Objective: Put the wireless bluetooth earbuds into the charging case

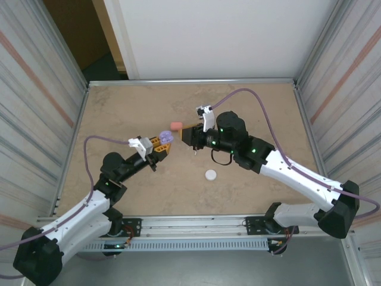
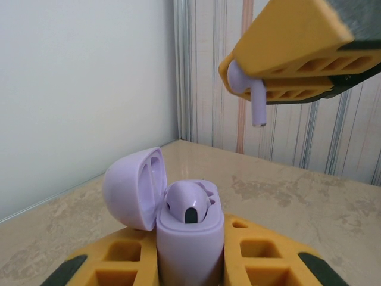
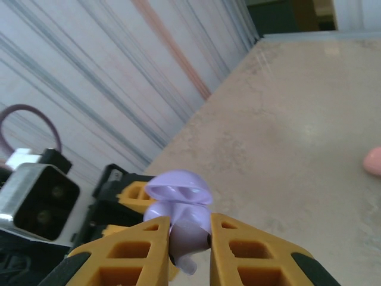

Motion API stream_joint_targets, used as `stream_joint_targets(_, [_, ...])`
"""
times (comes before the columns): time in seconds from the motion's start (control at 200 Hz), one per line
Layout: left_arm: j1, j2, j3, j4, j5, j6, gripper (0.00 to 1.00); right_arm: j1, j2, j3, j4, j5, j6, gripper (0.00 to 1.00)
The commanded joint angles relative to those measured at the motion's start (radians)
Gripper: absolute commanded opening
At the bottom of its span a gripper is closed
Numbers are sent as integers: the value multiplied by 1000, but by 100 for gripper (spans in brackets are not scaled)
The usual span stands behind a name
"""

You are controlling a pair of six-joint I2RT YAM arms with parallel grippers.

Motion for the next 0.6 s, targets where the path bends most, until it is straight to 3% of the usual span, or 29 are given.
stream_joint_targets(0.0, [-6, -1, 24, 50, 12, -17, 0, 26, 12, -1, 88, 33, -27, 20])
stream_joint_targets(0.591, [-6, -5, 16, 56, 14, -26, 0, 61, 97, 38, 128, 66, -58, 20])
